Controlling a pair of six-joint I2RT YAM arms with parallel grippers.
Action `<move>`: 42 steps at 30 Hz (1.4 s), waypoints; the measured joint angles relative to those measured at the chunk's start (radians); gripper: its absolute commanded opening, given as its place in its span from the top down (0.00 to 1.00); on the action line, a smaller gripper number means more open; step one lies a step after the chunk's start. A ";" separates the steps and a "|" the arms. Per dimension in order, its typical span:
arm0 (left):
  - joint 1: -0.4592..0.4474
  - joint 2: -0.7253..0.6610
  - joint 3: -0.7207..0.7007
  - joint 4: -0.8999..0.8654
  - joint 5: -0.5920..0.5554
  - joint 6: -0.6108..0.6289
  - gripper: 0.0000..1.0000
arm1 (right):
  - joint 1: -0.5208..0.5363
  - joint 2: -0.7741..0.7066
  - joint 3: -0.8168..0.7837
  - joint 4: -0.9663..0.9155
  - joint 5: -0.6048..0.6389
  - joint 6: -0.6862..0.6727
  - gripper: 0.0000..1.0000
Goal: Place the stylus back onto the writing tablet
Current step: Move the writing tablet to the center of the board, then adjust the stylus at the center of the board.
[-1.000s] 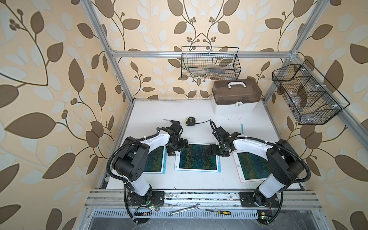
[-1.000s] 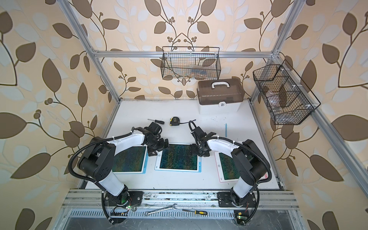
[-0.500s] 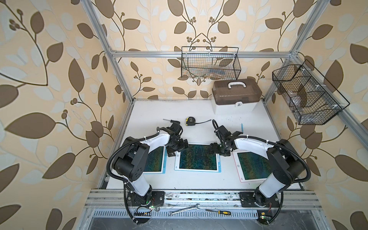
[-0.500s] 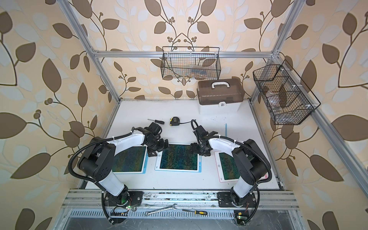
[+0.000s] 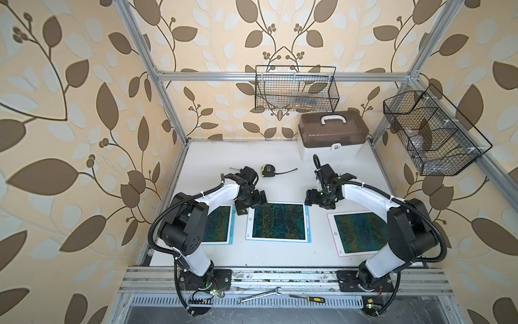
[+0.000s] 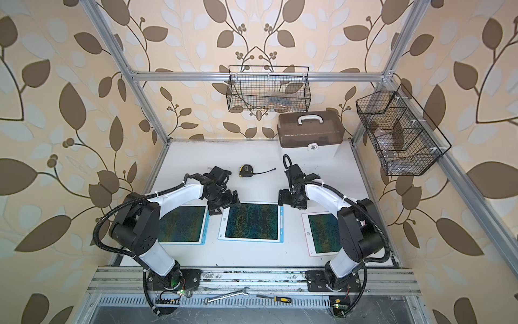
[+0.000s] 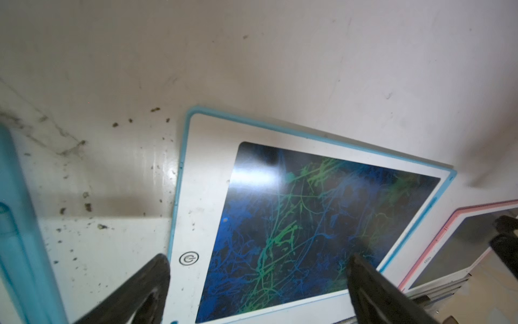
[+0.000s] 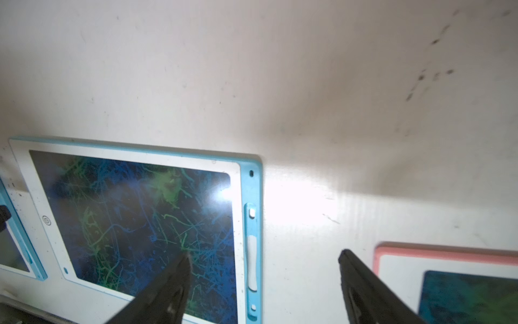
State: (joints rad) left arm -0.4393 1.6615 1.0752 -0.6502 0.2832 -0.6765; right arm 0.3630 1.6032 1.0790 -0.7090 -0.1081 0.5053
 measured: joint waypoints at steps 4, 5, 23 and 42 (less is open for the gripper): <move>0.000 0.000 0.024 -0.010 -0.001 0.008 0.01 | -0.071 -0.023 0.021 -0.029 0.011 -0.039 0.17; 0.000 0.000 0.030 -0.011 -0.001 0.010 0.01 | -0.089 -0.025 0.021 -0.032 0.012 -0.047 0.18; -0.026 0.000 0.146 -0.035 -0.003 0.019 0.01 | -0.378 0.080 0.144 -0.084 0.077 -0.204 0.20; -0.047 0.000 0.153 -0.036 -0.003 0.008 0.01 | -0.412 0.396 0.448 -0.084 0.112 -0.256 0.23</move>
State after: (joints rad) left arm -0.4858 1.6615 1.2285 -0.6861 0.2798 -0.6682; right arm -0.0490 1.9987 1.5269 -0.7933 0.0036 0.2489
